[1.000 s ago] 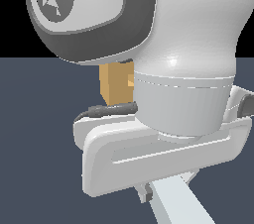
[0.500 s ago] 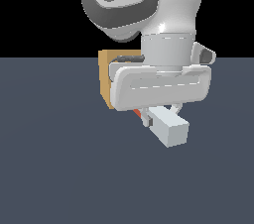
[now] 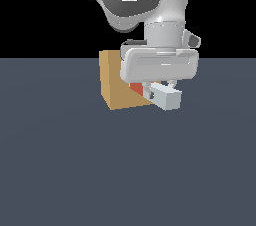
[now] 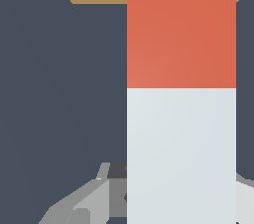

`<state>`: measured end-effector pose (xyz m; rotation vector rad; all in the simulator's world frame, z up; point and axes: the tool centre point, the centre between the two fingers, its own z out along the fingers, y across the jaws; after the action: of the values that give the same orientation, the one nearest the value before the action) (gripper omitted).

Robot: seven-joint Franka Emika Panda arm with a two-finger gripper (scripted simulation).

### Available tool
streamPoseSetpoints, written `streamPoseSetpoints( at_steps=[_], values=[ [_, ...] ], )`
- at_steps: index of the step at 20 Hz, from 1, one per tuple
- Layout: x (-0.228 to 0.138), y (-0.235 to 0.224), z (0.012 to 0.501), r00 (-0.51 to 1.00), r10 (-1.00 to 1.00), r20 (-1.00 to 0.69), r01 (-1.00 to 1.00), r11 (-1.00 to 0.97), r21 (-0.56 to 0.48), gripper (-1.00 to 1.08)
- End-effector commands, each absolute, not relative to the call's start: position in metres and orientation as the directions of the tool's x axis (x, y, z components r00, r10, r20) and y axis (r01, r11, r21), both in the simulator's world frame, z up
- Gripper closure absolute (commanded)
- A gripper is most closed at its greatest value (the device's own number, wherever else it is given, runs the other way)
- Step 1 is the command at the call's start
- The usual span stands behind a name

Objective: Insert the peg into the horizontal hole in a box.

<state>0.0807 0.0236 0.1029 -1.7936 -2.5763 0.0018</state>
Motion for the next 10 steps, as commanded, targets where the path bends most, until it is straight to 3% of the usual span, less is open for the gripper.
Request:
streamPoseSetpoints(
  at_steps=[1,10],
  values=[
    [0.0831,0.0273,0.1069,-0.346,0.938,0.000,0.938,0.346,0.000,1.08],
    [0.0854,0.0275,0.1086,-0.347,0.938,-0.001,0.938,0.347,0.003,1.08]
  ],
)
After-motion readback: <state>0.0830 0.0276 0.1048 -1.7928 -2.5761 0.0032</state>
